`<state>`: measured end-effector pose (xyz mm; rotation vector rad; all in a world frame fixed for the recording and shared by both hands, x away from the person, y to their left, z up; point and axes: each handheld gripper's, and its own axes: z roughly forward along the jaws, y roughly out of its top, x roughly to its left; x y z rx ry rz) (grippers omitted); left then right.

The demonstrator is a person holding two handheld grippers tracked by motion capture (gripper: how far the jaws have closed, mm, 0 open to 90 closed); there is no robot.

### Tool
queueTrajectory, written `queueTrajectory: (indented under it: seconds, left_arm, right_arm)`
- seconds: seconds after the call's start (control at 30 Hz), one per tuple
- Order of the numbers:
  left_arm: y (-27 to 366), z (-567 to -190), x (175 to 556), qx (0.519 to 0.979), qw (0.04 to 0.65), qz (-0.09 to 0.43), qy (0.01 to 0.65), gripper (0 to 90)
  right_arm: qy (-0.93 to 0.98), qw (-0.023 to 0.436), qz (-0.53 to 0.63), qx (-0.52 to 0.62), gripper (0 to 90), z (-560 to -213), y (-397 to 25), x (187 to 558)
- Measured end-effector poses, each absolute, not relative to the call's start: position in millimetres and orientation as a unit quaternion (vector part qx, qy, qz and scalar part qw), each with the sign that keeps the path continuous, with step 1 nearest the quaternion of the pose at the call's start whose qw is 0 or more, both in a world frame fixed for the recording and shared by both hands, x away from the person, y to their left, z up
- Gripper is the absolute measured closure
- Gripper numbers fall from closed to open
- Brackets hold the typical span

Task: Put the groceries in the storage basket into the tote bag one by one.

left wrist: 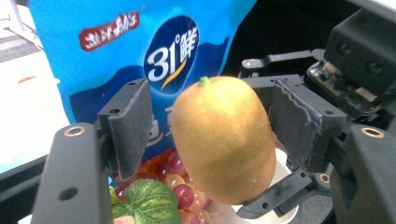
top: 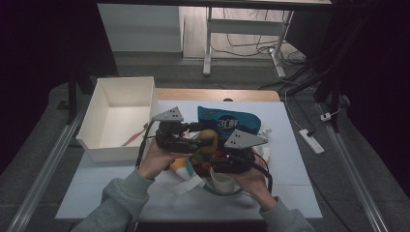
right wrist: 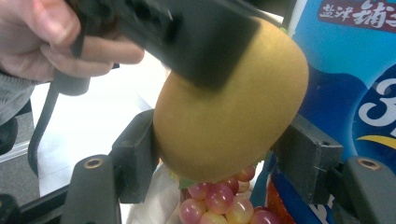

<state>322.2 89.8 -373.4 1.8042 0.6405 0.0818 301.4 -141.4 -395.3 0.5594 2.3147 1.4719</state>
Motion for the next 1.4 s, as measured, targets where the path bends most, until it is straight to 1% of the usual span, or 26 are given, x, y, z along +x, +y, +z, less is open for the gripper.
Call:
queueTrajectory:
  seconds: [0.27, 0.57, 0.83, 1.0, 1.17, 1.4]
  left_arm:
    - [118, -370, 319, 0.757, 0.585, 0.044, 0.286, 27.9]
    - [148, -387, 320, 0.765, 0.557, 0.048, 0.321, 27.8]
    - [169, -402, 320, 0.768, 0.536, 0.051, 0.348, 28.1]
    - [178, -406, 322, 0.765, 0.53, 0.06, 0.36, 28.4]
    - [184, -411, 325, 0.765, 0.522, 0.065, 0.371, 28.5]
    - [187, -415, 327, 0.765, 0.517, 0.066, 0.377, 28.6]
  right_arm:
    - [0.81, 0.182, 0.518, 0.207, 33.8, -395, -168, 300]
    - [0.815, 0.196, 0.499, 0.22, 33.7, -399, -208, 294]
    - [0.822, 0.207, 0.466, 0.254, 33.6, -417, -250, 287]
    - [0.84, 0.203, 0.431, 0.26, 33.6, -430, -254, 293]
    - [0.857, 0.186, 0.405, 0.259, 33.5, -440, -249, 299]
    - [0.866, 0.18, 0.391, 0.256, 32.9, -445, -240, 304]
